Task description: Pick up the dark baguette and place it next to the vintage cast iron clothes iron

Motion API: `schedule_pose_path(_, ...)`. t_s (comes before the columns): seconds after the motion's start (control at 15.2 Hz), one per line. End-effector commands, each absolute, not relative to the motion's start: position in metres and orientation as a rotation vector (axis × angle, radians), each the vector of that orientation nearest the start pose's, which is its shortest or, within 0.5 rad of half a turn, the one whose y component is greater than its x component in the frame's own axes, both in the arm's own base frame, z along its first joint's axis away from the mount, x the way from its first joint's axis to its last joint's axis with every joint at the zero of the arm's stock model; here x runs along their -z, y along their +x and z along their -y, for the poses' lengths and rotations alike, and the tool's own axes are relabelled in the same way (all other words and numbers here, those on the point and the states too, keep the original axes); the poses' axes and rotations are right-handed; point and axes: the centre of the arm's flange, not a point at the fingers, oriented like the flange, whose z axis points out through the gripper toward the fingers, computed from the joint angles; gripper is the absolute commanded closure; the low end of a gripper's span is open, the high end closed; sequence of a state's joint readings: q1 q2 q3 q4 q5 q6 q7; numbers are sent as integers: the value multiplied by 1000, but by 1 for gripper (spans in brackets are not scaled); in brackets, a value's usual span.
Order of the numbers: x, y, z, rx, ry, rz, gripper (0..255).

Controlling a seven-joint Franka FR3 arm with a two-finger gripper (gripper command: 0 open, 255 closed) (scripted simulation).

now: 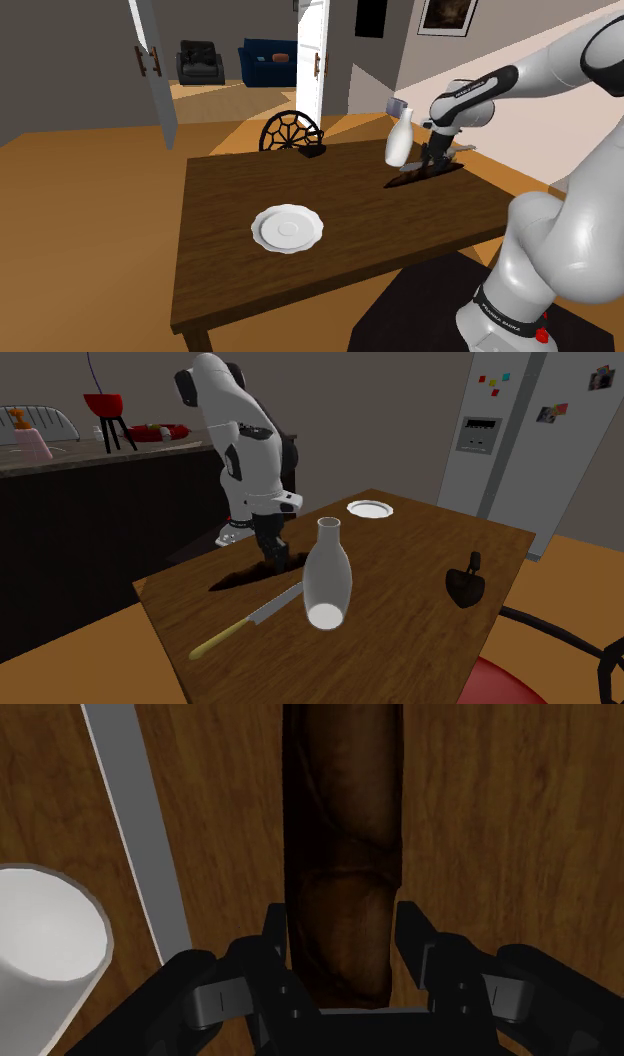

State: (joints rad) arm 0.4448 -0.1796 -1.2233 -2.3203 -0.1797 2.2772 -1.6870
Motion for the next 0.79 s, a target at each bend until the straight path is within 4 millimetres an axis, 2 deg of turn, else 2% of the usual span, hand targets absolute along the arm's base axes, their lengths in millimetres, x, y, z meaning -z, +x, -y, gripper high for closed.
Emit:
schedule_pose_path(0.0,-378,352,358,59,-2751,1551,255)
schedule_pose_path(0.73,-436,352,358,59,-2751,1551,255)
